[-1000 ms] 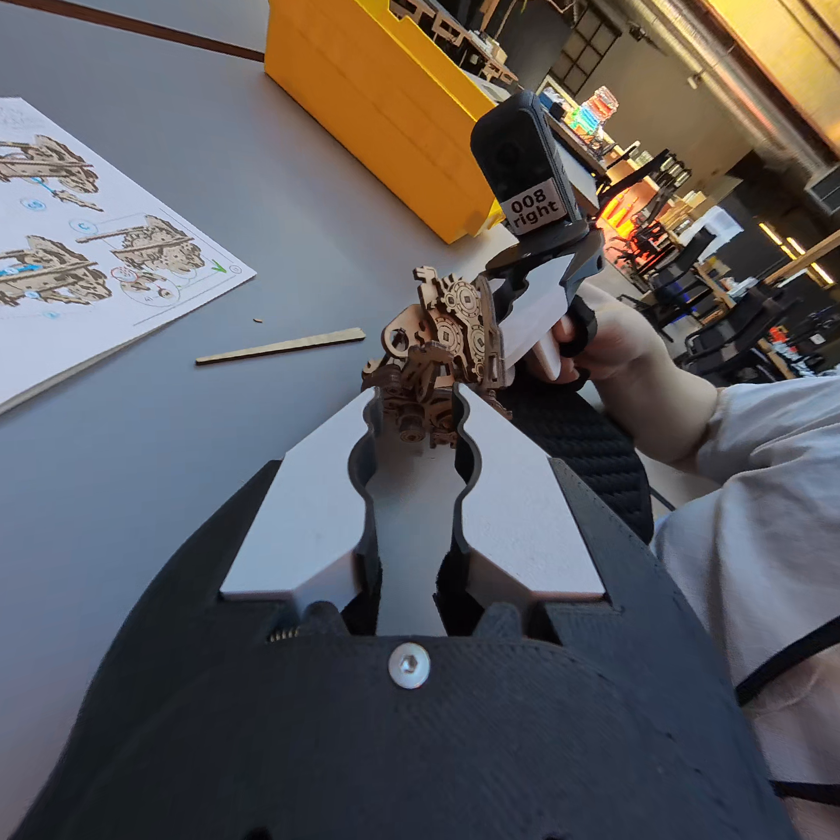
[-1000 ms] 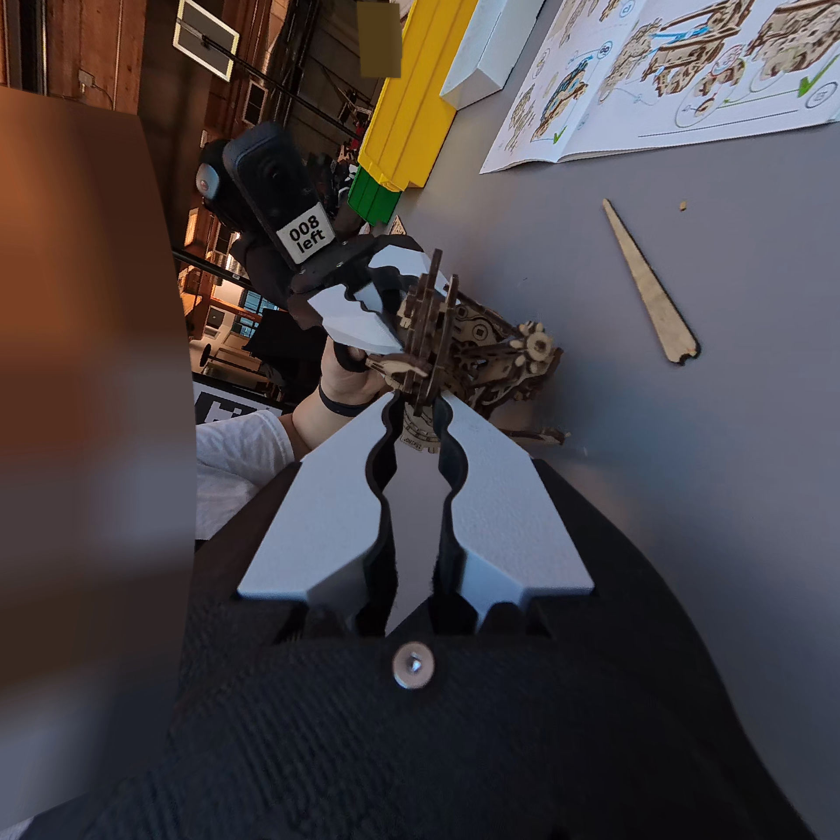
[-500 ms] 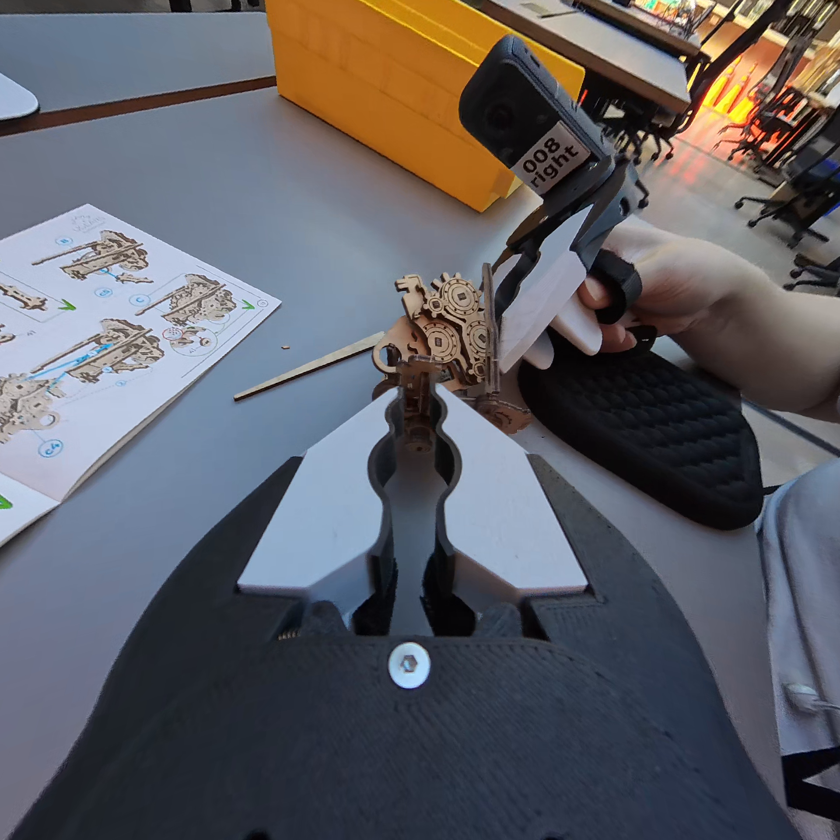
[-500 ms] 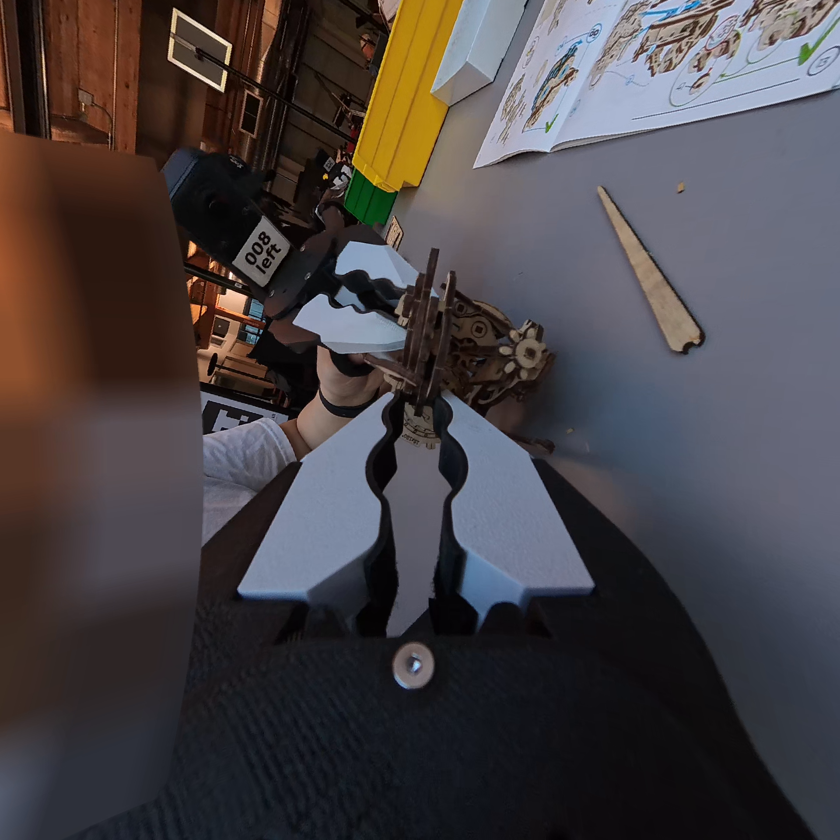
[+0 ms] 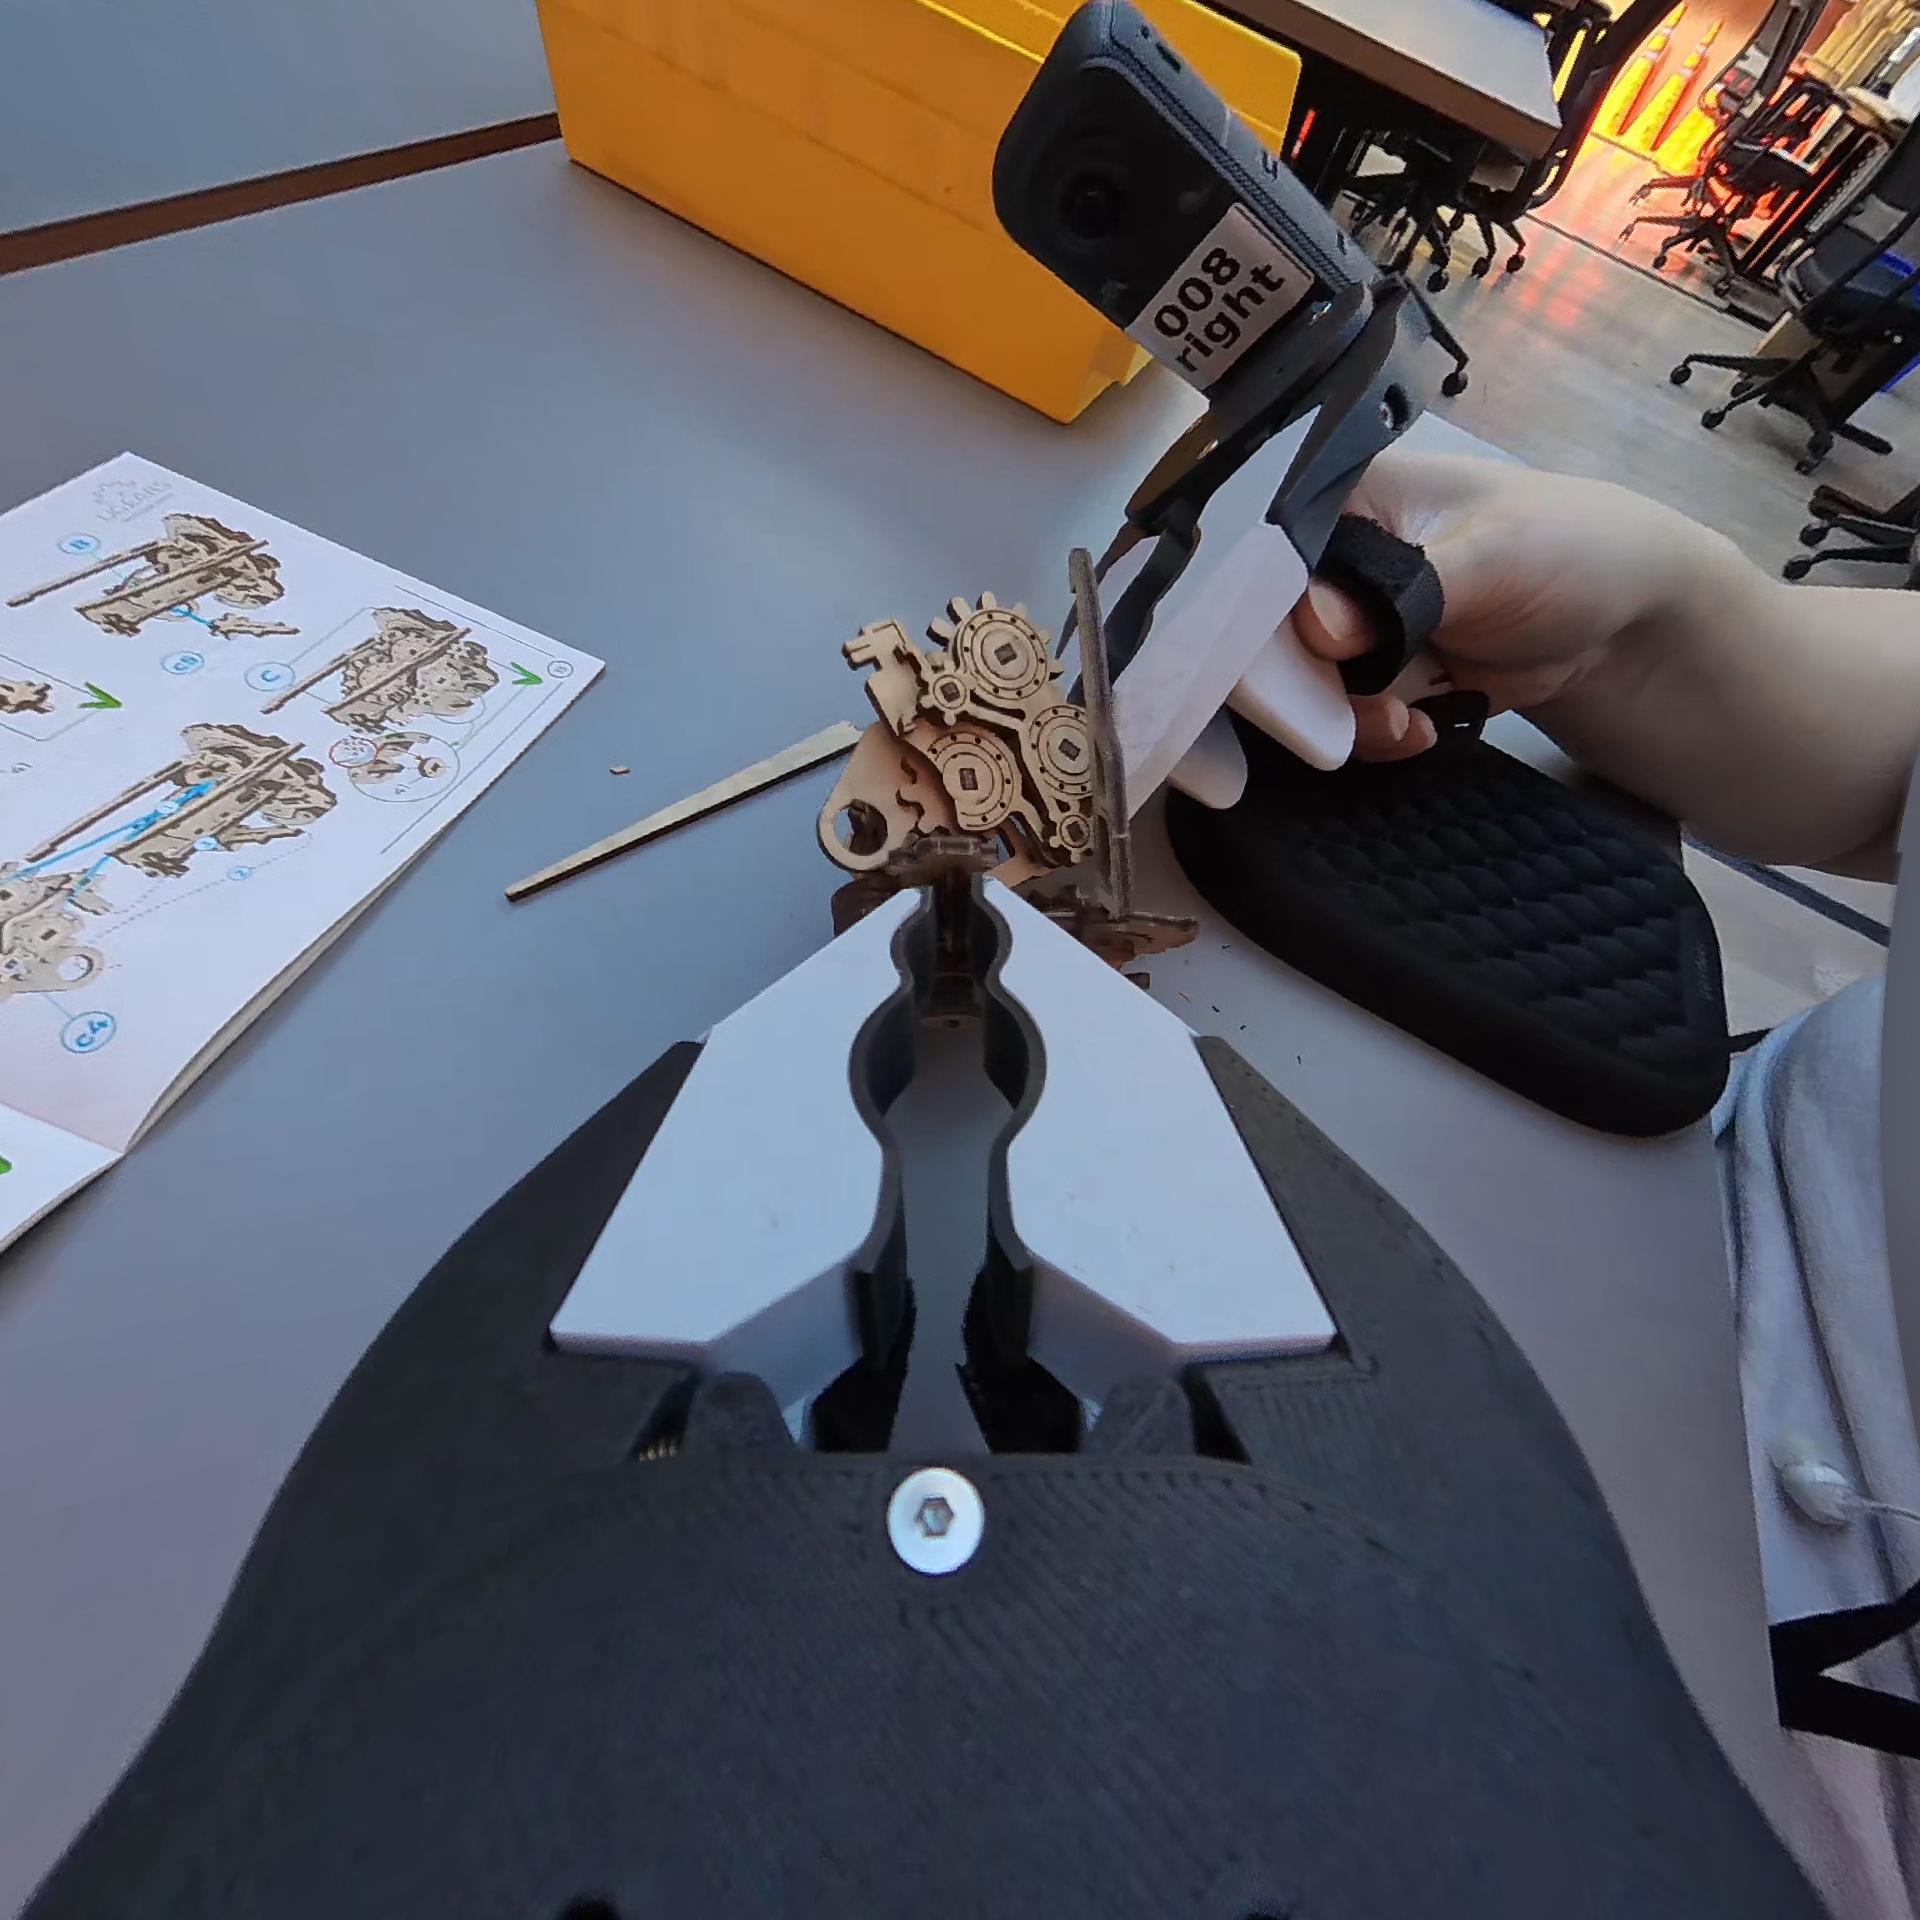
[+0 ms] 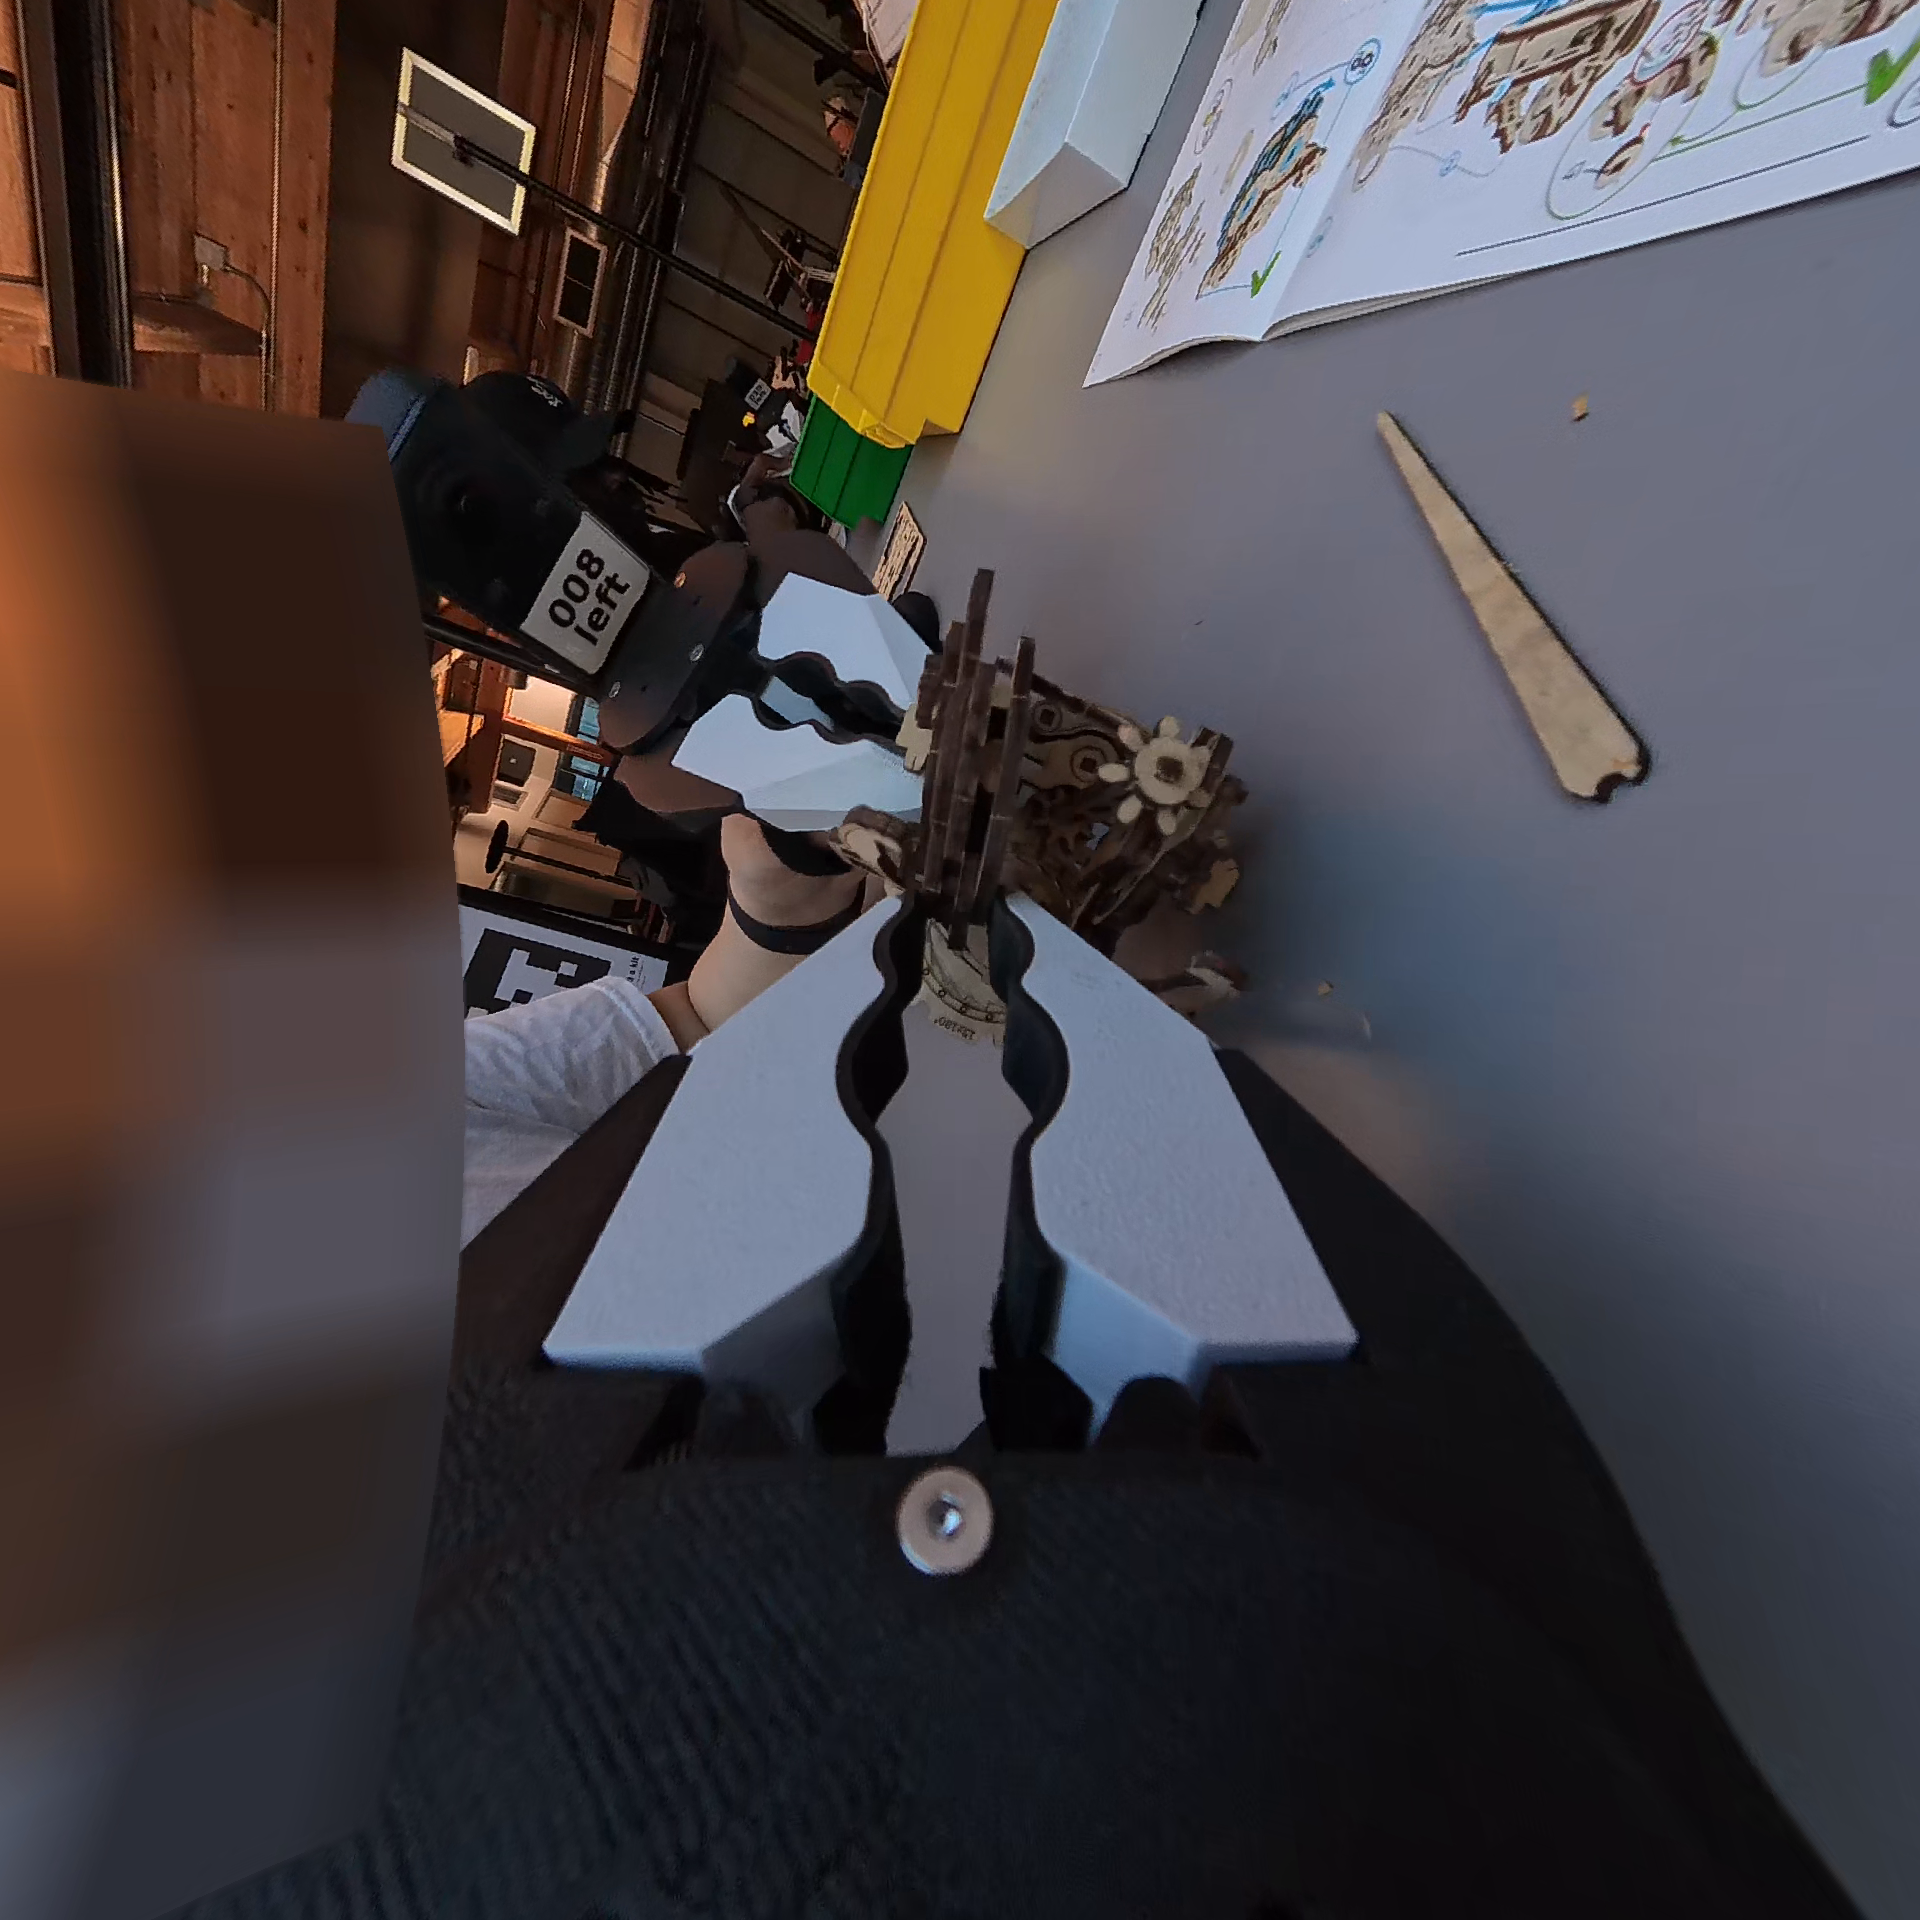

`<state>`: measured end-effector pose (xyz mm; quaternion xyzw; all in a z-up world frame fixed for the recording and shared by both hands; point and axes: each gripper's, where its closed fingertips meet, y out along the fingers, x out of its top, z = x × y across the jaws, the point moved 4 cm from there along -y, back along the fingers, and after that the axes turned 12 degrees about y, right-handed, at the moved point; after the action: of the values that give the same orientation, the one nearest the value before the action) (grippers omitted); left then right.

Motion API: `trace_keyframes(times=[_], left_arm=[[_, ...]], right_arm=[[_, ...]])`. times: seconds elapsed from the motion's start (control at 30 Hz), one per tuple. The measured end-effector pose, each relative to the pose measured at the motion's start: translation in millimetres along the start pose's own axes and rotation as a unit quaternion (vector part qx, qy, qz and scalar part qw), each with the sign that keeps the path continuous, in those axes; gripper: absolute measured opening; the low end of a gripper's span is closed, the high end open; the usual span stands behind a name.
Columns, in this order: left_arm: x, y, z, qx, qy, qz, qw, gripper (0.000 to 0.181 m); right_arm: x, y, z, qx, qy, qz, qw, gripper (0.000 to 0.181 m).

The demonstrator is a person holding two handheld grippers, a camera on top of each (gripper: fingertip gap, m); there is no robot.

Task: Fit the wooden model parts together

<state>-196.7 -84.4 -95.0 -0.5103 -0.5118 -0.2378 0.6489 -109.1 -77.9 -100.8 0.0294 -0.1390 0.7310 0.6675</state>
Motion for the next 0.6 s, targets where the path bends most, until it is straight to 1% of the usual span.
trace_keyframes(times=[0.03,0.13,0.23,0.5,0.6], left_arm=[[-0.6,-0.3,0.0,-0.005,0.0,0.0,1.0,0.004],[-1.2,-1.3,-0.8,-0.019,0.001,0.0,1.0,0.007],[-0.9,-1.2,-0.9,-0.018,0.01,0.005,1.0,0.007],[0.6,1.8,-1.9,0.027,0.062,0.035,0.997,0.006],[1.1,1.4,-2.5,0.043,0.062,0.035,0.996,0.005]], right_arm=[[-0.2,0.3,-0.1,-0.001,-0.002,0.001,1.0,0.01],[-0.2,0.8,-0.3,-0.002,-0.003,0.002,1.0,0.01],[-0.2,1.0,-0.3,-0.002,-0.004,0.002,1.0,0.01],[1.2,2.5,0.3,-0.008,-0.003,-0.008,1.0,0.01],[2.2,2.9,1.5,-0.003,0.002,-0.019,1.0,0.01]])
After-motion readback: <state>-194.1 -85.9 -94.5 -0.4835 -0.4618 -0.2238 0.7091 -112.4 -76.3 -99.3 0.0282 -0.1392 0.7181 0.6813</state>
